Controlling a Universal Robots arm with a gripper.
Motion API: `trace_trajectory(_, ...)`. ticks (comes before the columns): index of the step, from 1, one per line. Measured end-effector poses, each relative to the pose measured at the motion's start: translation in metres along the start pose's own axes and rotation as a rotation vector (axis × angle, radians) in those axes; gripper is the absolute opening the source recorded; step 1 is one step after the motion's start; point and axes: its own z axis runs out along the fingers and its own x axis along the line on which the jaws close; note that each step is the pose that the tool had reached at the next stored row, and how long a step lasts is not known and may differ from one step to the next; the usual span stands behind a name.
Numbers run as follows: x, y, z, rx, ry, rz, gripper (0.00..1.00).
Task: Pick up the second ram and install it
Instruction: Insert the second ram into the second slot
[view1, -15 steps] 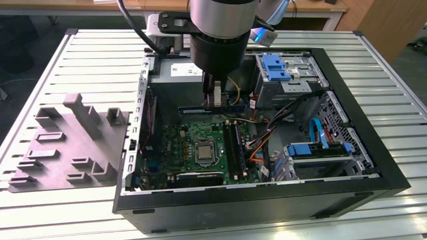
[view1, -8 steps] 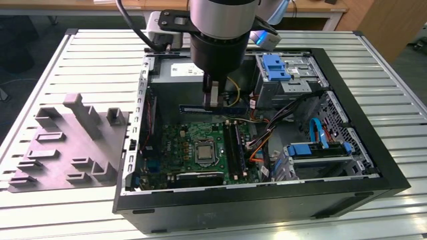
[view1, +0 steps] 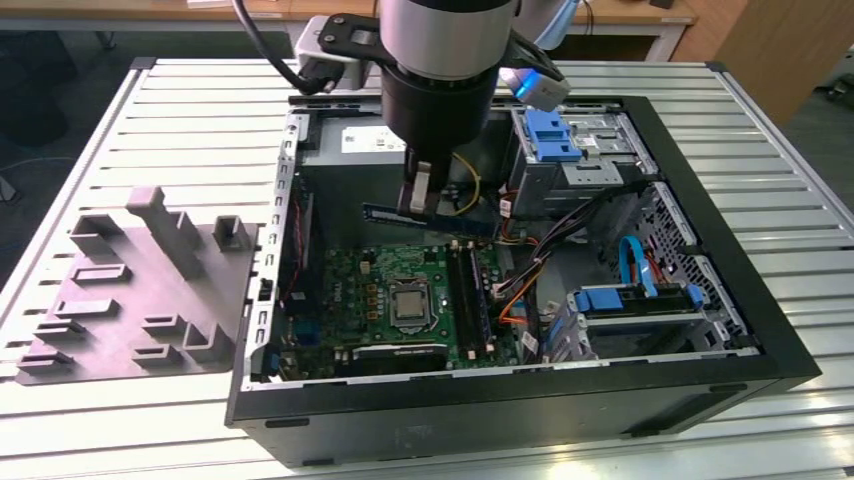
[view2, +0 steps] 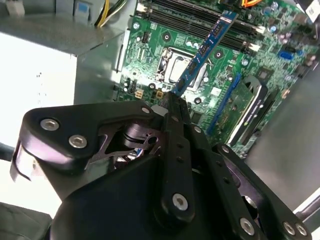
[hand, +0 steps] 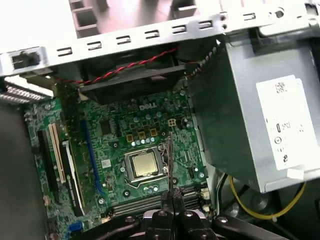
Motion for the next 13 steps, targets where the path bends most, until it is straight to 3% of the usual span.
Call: trace_trajectory(13,0.0001,-0.0001,0.0012,0.0199,-0.0103,0.235,0.11)
